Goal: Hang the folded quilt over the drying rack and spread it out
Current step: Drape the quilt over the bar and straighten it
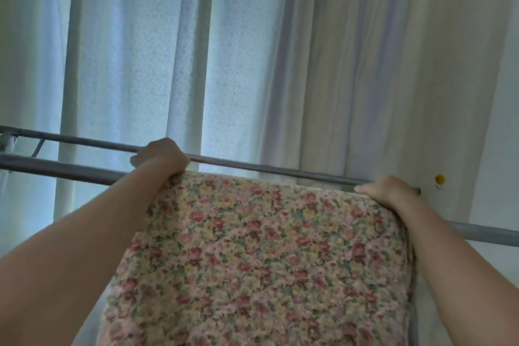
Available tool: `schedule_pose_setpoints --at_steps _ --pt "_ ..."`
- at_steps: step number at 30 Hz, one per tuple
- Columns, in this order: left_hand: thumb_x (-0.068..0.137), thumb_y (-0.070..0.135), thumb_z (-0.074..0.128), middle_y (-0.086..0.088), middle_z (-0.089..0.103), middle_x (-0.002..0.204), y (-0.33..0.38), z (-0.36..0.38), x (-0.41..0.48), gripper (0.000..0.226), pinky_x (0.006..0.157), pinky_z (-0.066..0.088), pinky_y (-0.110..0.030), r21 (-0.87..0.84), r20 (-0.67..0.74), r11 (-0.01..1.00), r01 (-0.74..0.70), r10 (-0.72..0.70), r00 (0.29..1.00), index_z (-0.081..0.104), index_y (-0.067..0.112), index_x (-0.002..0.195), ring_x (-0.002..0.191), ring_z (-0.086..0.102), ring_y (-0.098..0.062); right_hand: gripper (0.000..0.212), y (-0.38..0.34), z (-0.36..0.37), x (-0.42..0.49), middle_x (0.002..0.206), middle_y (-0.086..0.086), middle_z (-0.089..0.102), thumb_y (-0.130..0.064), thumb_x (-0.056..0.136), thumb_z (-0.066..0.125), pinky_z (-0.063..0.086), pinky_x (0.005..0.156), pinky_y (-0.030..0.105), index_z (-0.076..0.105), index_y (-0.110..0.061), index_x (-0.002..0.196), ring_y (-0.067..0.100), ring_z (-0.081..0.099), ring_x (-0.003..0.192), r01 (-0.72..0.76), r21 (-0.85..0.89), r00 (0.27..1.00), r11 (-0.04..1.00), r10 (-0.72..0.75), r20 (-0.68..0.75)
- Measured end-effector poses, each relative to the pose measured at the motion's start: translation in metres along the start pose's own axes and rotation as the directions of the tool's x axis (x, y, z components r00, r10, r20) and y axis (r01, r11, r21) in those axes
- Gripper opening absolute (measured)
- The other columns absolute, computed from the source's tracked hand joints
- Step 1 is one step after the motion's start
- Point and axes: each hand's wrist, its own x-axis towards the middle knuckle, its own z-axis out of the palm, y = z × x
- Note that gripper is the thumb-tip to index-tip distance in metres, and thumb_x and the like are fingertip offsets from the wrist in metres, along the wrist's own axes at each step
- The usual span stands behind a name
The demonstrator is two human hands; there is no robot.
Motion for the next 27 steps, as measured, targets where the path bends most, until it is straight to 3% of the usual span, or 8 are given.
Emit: schedule_pose_setpoints --at_steps 5,9,13,16,19,21,24,27 --pt "0.084 0.027 0.051 -0.004 0.055 0.074 0.007 0.008 -0.014 0.020 0.069 0.040 -0.032 0.010 -0.002 0.992 -0.126 0.126 0.992 0.051 0.012 0.071 0.072 0.054 -0.022 0.035 0.004 0.002 -0.013 0.097 0.017 0.063 -0.036 0.083 0.053 0.040 0.065 0.031 0.063 -0.004 0.094 0.028 0.049 0.074 -0.007 0.013 0.977 1.000 0.009 -0.212" --pt "0.083 0.021 0.052 -0.004 0.051 0.061 -0.003 0.013 -0.025 0.027 0.055 0.036 -0.028 -0.091 -0.176 0.963 -0.252 0.234 0.956 0.050 0.009 0.059 0.060 0.051 -0.021 0.034 0.007 0.006 -0.024 0.091 0.019 0.066 -0.029 0.086 0.050 0.040 0.063 0.032 0.066 0.001 0.087 0.025 0.041 0.064 0.043 0.013 0.937 0.999 -0.036 -0.347" --pt "0.085 0.023 0.055 -0.009 0.056 0.096 -0.028 0.022 -0.047 0.019 0.084 0.041 -0.036 -0.275 -0.411 0.874 -0.400 0.269 0.871 0.063 0.007 0.080 0.099 0.050 -0.027 0.032 0.018 0.015 -0.029 0.075 0.021 0.060 -0.022 0.085 0.050 0.031 0.051 0.029 0.061 0.001 0.067 0.025 0.037 0.059 0.196 -0.021 0.756 0.980 -0.165 -0.633" --pt "0.081 0.039 0.055 -0.020 0.056 0.111 -0.052 0.036 -0.068 0.045 0.092 0.040 -0.047 -0.294 -0.525 0.915 -0.278 0.088 0.847 0.061 0.002 0.104 0.110 0.048 -0.037 0.042 0.021 0.021 -0.032 0.060 0.016 0.053 -0.026 0.090 0.045 0.021 0.048 0.026 0.054 -0.002 0.056 0.024 0.037 0.050 0.252 -0.077 0.699 0.965 -0.236 -0.675" --pt "0.073 0.062 0.062 -0.020 0.047 0.127 -0.060 0.044 -0.087 0.081 0.095 0.041 -0.052 -0.602 -0.246 0.798 0.027 -0.217 0.945 0.040 0.004 0.125 0.117 0.046 -0.040 0.044 0.021 0.021 -0.034 0.051 0.011 0.045 -0.025 0.092 0.047 0.013 0.045 0.023 0.056 -0.002 0.055 0.023 0.038 0.047 0.286 -0.129 0.694 0.950 -0.298 -0.656" --pt "0.075 0.070 0.054 -0.023 0.047 0.130 -0.059 0.046 -0.090 0.092 0.095 0.040 -0.048 -0.665 -0.006 0.720 0.199 -0.271 0.962 0.034 0.001 0.132 0.117 0.048 -0.041 0.045 0.024 0.020 -0.039 0.046 0.005 0.037 -0.024 0.092 0.047 0.008 0.044 0.023 0.048 -0.006 0.050 0.023 0.038 0.046 0.337 -0.137 0.683 0.932 -0.342 -0.645" --pt "0.077 0.074 0.043 -0.024 0.053 0.126 -0.057 0.042 -0.087 0.093 0.096 0.042 -0.047 -0.644 0.045 0.747 0.165 -0.178 0.983 0.044 -0.003 0.129 0.113 0.051 -0.040 0.041 0.031 0.021 -0.048 0.049 0.005 0.040 -0.025 0.087 0.047 0.013 0.044 0.027 0.045 -0.008 0.050 0.026 0.044 0.050 0.388 -0.079 0.674 0.918 -0.342 -0.655" --pt "0.079 0.072 0.046 -0.024 0.054 0.126 -0.057 0.034 -0.083 0.089 0.096 0.043 -0.045 -0.663 0.046 0.734 0.146 -0.155 0.987 0.049 -0.003 0.127 0.113 0.053 -0.039 0.027 0.042 0.030 -0.065 0.067 0.011 0.061 -0.025 0.077 0.048 0.035 0.057 0.028 0.063 -0.005 0.068 0.027 0.054 0.065 0.493 0.096 0.647 0.865 -0.291 -0.705"
